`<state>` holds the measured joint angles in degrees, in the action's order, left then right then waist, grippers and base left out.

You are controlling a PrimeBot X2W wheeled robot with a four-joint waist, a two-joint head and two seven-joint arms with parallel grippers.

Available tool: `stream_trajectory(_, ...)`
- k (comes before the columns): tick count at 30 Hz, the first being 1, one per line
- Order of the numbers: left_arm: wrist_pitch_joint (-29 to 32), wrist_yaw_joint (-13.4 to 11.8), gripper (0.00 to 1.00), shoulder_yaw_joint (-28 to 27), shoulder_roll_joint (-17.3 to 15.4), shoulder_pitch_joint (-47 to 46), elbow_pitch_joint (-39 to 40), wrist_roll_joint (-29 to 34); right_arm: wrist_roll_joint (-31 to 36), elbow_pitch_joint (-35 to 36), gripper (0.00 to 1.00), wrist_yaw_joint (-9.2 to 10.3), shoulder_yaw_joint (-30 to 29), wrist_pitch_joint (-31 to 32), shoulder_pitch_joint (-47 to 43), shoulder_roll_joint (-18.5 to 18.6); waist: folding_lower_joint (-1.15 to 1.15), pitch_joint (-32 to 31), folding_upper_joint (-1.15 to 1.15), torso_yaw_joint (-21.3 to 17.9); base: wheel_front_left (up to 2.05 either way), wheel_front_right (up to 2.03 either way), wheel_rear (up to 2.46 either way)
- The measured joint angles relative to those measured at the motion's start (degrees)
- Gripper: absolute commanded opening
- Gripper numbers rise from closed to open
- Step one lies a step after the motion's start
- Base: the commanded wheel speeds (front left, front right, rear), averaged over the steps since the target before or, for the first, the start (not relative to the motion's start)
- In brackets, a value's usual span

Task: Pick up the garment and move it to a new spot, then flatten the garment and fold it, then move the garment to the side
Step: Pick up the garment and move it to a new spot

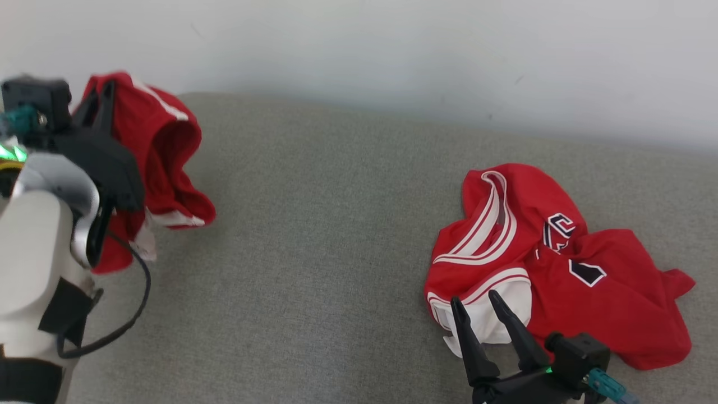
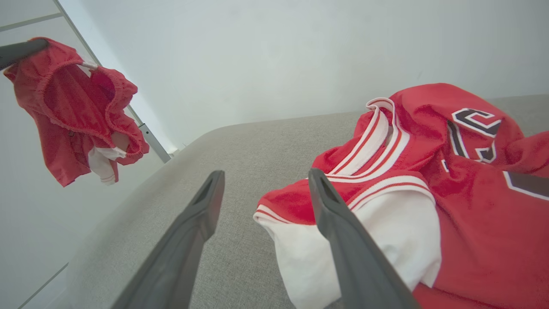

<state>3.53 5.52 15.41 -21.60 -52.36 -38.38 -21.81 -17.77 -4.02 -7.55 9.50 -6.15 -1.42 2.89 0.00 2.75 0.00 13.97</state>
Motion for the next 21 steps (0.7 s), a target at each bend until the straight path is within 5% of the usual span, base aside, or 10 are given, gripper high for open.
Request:
stream_trajectory(9, -9.66, -2.37, 0.05, -2.98, 0.42, 5.15, -13.19, -2.46, 3.86, 6.95, 1.0, 0.0, -0.26, 5.72, 0.61, 0.0, 0.01, 5.2, 0.0, -1.73, 0.0, 0.0, 0.0)
stream_trajectory(11, -10.59, -3.21, 1.0, -3.59, 0.59, 5.77, -16.14, -2.99, 4.09, 7.88, 1.0, 0.0, -0.24, 6.51, 0.52, 0.0, 0.0, 5.86, 0.0, -2.99, 0.0, 0.0, 0.0)
stream_trajectory(21, -7.05, -4.38, 1.0, -6.73, 4.16, 4.76, -25.59, -8.51, 2.5, 8.16, 1.0, 0.0, -0.66, 5.26, -0.16, 0.01, 0.01, 6.16, 0.0, -7.13, 0.0, 0.0, 0.0)
